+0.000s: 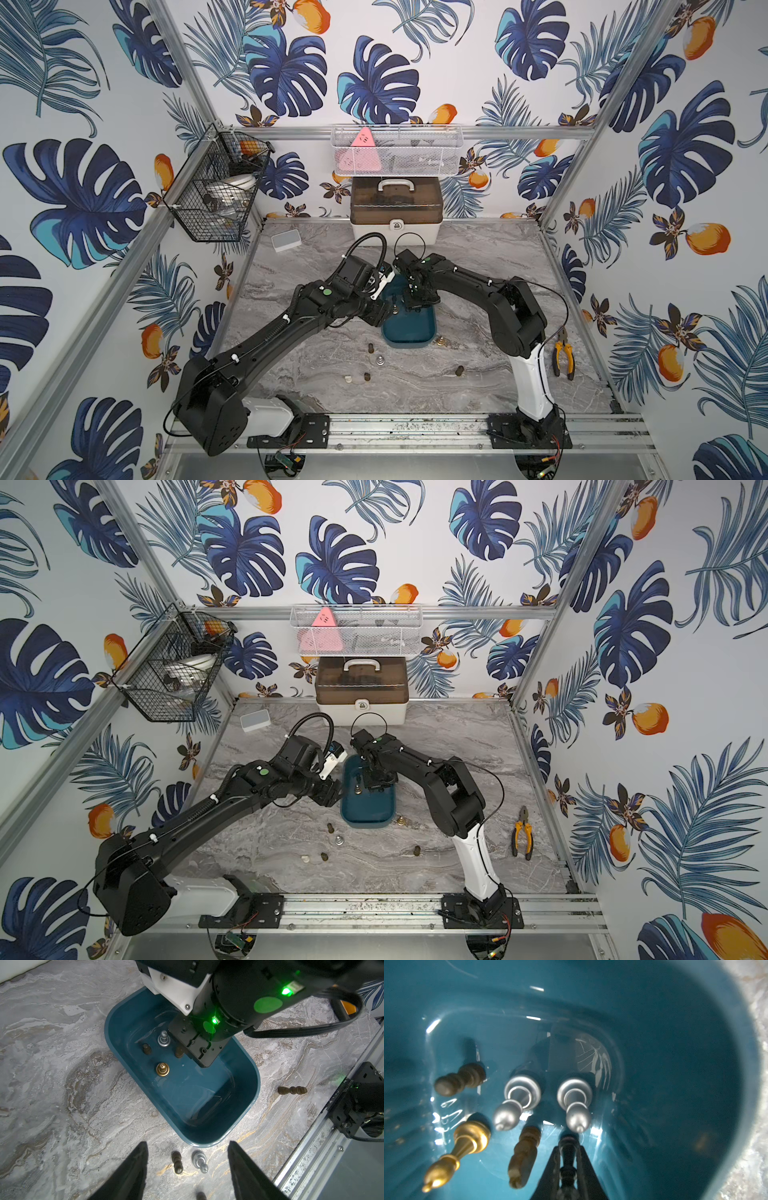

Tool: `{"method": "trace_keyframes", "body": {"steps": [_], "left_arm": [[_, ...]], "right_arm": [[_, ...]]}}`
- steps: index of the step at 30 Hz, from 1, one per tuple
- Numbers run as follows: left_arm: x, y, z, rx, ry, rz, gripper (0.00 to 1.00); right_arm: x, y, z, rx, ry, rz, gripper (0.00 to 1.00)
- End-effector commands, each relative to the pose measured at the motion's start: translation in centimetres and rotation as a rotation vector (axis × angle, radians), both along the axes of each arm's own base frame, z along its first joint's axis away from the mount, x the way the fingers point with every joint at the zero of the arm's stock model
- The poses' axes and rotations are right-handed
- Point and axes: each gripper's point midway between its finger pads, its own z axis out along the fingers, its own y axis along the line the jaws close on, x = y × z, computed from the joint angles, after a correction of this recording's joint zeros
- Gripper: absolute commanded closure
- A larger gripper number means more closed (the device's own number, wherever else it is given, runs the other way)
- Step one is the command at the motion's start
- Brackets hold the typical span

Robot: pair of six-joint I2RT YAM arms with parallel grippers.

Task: Put the chess pieces into the storage box
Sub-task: Place the chess piece in the storage box.

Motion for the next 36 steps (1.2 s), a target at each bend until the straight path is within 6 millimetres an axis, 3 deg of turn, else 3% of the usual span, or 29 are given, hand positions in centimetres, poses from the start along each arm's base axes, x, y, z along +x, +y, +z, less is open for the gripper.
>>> {"method": "trace_keyframes", "body": {"steps": [1,10,16,18,21,23,26,30,36], "left_arm": [[0.1,0.0,0.0,-0.005,0.002,0.004,0.35],[0.2,0.2,0.0,-0.005,0.001,0.014,0.35],[0.4,0.3,0.2,-0.007,-0.007,0.028,0.35],[0.4,0.5,0.2,-0.019,-0.005,0.058,0.35],[0.2,1.0,0.3,-0.032,0.026,0.130,0.35],[-0.1,2.3,0.2,-0.003,0.049,0.212,0.36],[-1.0,4.9,-0.5,0.087,0.088,0.321,0.36],[-2.8,6.3,-1.6,0.146,0.178,0.372,0.41],[-4.9,6.0,-2.8,0.156,0.247,0.378,0.48]], "right_arm": [[0.3,-0.1,0.3,-0.004,-0.020,-0.006,0.80],[0.5,0.0,1.5,0.002,-0.041,-0.008,0.71],[0.5,0.3,4.0,0.031,-0.072,-0.002,0.63],[0.3,0.4,5.6,0.059,-0.097,0.002,0.61],[-0.5,1.3,9.9,0.175,-0.194,0.077,0.59],[-1.7,2.2,13.2,0.285,-0.321,0.172,0.56],[-3.9,2.7,16.5,0.476,-0.477,0.279,0.48],[-7.2,2.5,15.9,0.611,-0.512,0.376,0.42],[-9.5,1.4,13.8,0.664,-0.551,0.408,0.42]]}}
